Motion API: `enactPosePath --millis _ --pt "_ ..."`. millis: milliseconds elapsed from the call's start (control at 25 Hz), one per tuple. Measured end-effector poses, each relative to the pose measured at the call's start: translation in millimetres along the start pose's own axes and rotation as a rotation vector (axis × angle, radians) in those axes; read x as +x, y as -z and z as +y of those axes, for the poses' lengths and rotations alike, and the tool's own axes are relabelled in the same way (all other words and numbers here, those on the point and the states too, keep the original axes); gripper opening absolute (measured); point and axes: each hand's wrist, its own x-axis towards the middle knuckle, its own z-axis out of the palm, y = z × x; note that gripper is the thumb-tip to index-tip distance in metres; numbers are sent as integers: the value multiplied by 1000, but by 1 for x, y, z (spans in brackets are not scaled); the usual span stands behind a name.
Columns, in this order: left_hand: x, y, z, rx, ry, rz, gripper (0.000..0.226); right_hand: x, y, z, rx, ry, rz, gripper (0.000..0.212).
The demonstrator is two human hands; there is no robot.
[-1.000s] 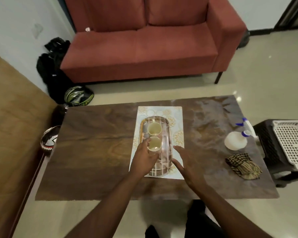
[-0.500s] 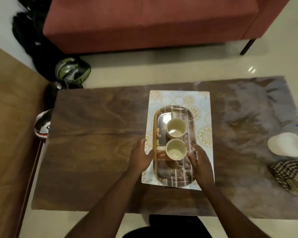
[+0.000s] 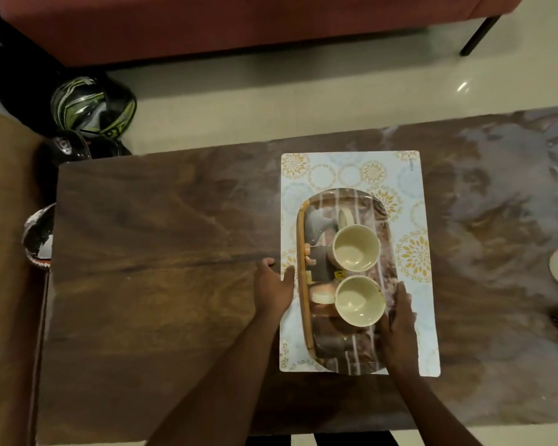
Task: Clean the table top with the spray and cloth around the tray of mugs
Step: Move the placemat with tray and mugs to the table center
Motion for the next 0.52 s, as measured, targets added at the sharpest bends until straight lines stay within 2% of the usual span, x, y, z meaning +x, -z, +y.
enactPosePath --millis 80,200,280,360,520 --pt "5 3 3 -13 -38 -56 33 2 0 3 -19 -7 -10 65" --pt "6 4 1 -69 -95 -56 26 1 -3 7 -75 -2 23 68" --pt "8 5 -6 -171 -50 -46 23 2 -1 5 -100 21 22 74" --pt "6 10 -18 -276 36 -39 20 15 3 -2 -115 33 -49 77" --pt "-3 25 -56 -486 158 17 8 61 -2 -47 -177 135 -230 50"
